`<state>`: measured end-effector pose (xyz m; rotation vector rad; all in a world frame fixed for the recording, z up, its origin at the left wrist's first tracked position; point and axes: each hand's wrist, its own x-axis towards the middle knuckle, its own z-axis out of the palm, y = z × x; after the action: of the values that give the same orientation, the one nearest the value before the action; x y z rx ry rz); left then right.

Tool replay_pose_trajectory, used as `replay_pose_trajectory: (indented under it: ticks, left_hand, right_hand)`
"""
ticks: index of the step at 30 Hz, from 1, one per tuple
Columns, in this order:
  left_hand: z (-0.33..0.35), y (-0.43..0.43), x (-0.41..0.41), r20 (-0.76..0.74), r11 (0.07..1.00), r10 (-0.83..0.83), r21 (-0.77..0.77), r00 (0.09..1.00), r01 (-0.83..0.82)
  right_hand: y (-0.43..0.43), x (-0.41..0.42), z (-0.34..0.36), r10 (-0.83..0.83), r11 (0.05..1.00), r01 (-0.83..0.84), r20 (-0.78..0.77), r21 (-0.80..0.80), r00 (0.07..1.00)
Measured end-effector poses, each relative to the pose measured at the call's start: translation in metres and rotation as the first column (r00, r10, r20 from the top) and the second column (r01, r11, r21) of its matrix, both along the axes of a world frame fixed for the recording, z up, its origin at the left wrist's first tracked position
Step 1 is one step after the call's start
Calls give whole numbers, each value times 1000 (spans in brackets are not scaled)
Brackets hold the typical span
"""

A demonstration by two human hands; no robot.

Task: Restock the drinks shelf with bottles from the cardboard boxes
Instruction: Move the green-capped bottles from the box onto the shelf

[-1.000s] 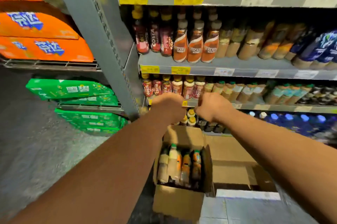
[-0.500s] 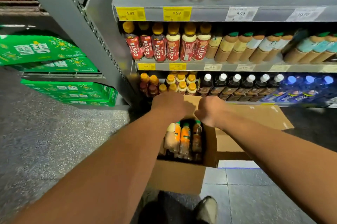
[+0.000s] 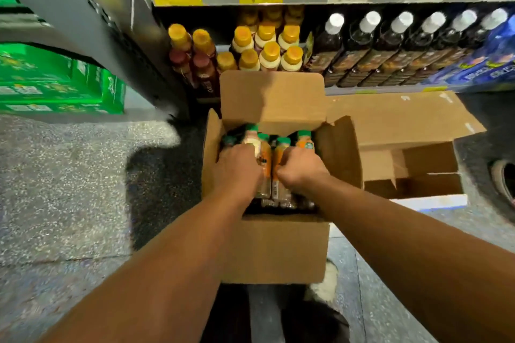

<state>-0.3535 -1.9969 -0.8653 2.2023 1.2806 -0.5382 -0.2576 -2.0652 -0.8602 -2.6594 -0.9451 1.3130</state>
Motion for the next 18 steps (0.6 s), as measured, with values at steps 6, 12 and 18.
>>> replay_pose_trajectory:
  ticks: [6,12,18]
  left_hand:
    - [-69,-9,-24,-5,942,331,-51,944,-330]
    - [-100,-18,-26,-37,870,489,-60,872,-490]
    - [-111,-24,-21,-146,880,473,25,869,-475]
  right_hand:
    - [-4,-31,-77,-176,982,182,-119,44,977]
    - [0,-45,-110,-317,941,337,-253,37,914]
    - [5,-37,-115,-426,898,435,-359,-62,830]
